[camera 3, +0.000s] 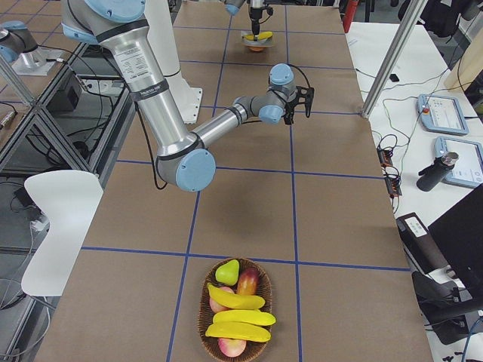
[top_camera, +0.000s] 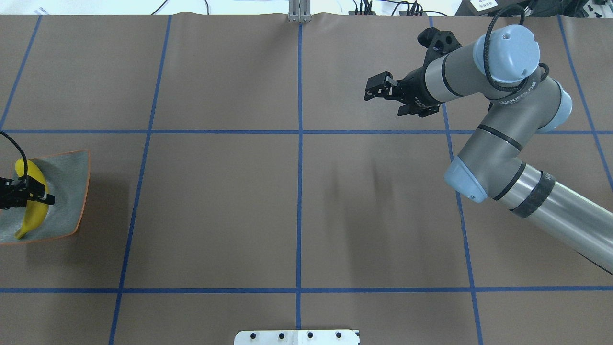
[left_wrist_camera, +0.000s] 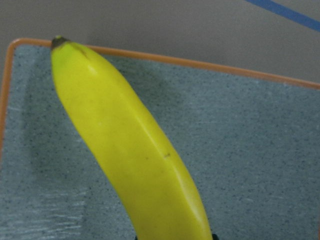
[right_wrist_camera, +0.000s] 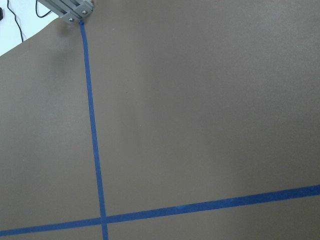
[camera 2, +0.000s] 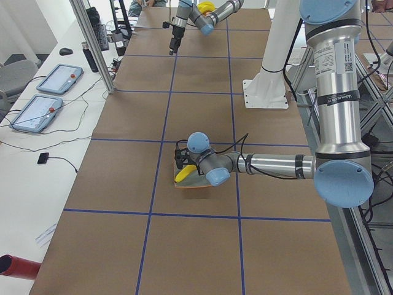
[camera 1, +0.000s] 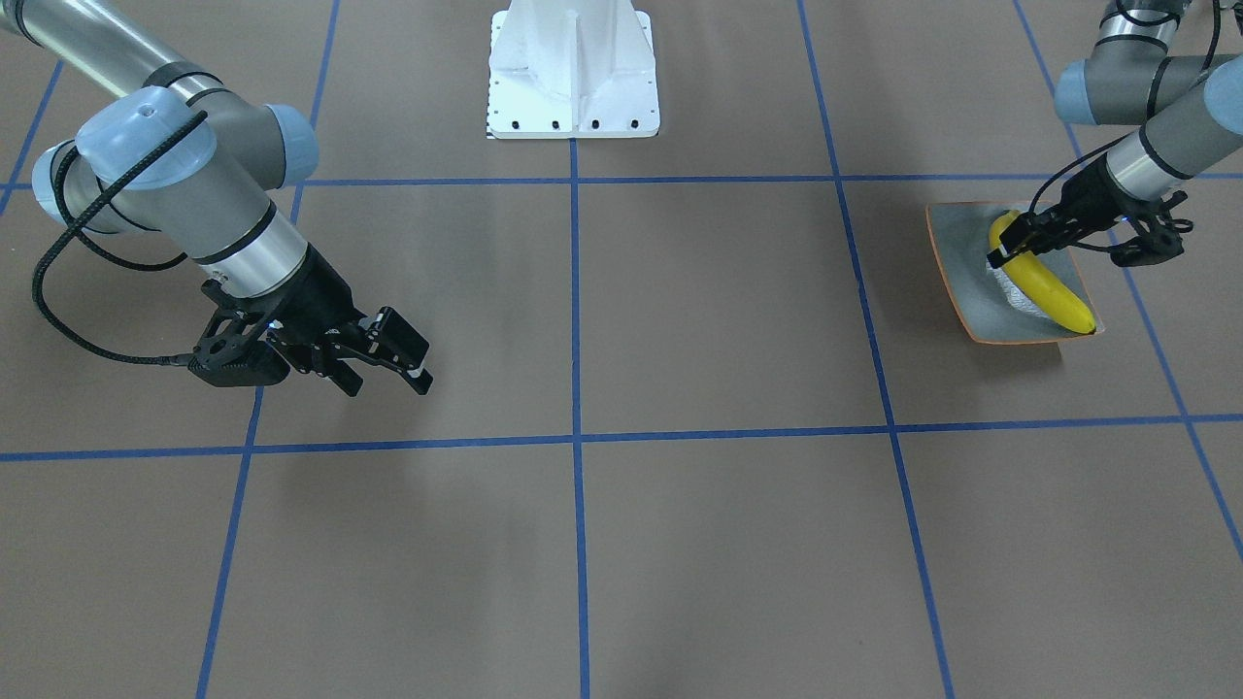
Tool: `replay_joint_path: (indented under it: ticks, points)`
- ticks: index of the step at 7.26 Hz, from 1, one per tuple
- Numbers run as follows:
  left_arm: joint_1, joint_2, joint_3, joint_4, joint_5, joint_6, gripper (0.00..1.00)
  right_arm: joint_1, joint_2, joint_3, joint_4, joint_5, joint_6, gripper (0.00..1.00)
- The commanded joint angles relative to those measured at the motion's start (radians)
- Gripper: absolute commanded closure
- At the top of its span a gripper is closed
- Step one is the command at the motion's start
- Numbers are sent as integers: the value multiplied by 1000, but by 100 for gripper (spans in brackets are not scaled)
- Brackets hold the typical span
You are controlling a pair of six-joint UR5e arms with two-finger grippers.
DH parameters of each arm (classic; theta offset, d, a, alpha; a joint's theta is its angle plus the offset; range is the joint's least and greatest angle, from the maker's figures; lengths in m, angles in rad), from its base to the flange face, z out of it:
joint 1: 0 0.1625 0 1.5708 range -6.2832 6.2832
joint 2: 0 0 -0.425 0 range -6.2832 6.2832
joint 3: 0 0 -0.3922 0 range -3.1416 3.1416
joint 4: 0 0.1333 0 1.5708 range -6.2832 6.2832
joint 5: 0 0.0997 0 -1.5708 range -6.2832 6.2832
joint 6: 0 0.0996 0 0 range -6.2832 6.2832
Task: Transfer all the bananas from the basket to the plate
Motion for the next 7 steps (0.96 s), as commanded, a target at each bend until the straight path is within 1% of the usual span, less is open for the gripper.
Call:
replay_joint_path:
  ticks: [1, 2, 3, 4, 5, 6, 7]
  points:
    - [-31, 3, -30, 10, -9, 12, 0, -3, 1, 1, 0, 0, 3, 0]
    - [-39, 1, -56, 12, -22, 11, 0, -3, 1, 1, -2, -3, 3, 0]
    - [-82, 1, -82, 16, -66, 11, 0, -2, -3, 7, -2, -5, 1, 0]
    - [-145, -5, -125, 18, -104, 11, 0, 3, -40, 30, 0, -2, -2, 0]
    - [-180, -16, -151, 16, -105, 12, 0, 30, -99, 45, 6, 14, -23, 0]
    - [-179, -57, -151, 19, -105, 9, 0, 68, -155, 46, 6, 33, -93, 0]
    - [-176, -95, -153, 50, -105, 6, 0, 116, -234, 44, 8, 52, -203, 0]
